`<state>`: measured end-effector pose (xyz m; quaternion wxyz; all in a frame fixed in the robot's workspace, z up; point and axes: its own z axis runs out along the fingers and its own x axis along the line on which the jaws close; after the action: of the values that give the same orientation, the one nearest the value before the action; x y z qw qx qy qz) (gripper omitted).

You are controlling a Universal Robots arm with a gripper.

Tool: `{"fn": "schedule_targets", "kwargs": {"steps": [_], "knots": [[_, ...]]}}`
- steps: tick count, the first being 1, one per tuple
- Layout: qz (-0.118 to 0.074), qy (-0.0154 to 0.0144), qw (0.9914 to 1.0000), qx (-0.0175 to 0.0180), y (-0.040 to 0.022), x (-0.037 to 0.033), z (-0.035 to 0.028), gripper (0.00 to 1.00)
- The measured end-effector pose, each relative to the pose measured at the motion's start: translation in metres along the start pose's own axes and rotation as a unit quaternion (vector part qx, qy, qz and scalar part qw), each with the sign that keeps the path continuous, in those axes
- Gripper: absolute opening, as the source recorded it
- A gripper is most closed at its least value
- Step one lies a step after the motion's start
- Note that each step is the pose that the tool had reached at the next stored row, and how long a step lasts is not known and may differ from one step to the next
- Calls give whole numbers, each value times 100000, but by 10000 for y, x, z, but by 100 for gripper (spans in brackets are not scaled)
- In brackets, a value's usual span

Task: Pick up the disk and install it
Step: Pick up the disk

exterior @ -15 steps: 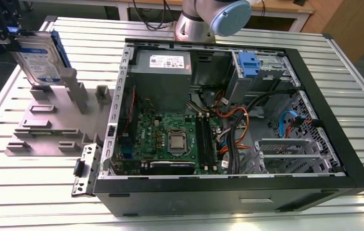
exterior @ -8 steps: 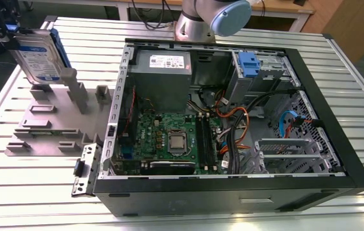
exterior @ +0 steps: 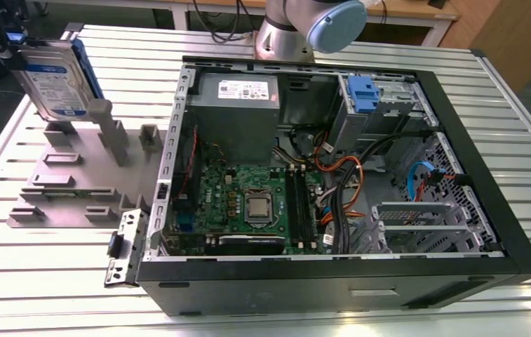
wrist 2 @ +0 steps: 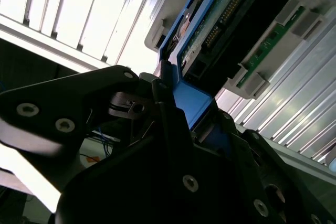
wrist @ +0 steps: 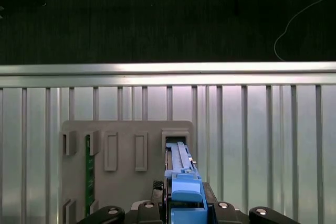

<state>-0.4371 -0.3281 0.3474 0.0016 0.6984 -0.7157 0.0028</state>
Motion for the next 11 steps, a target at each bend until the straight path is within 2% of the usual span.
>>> {"fn": "schedule_targets", "kwargs": {"steps": [11], "knots": [[0,1,100000,1,0,0,-33,36]]}}
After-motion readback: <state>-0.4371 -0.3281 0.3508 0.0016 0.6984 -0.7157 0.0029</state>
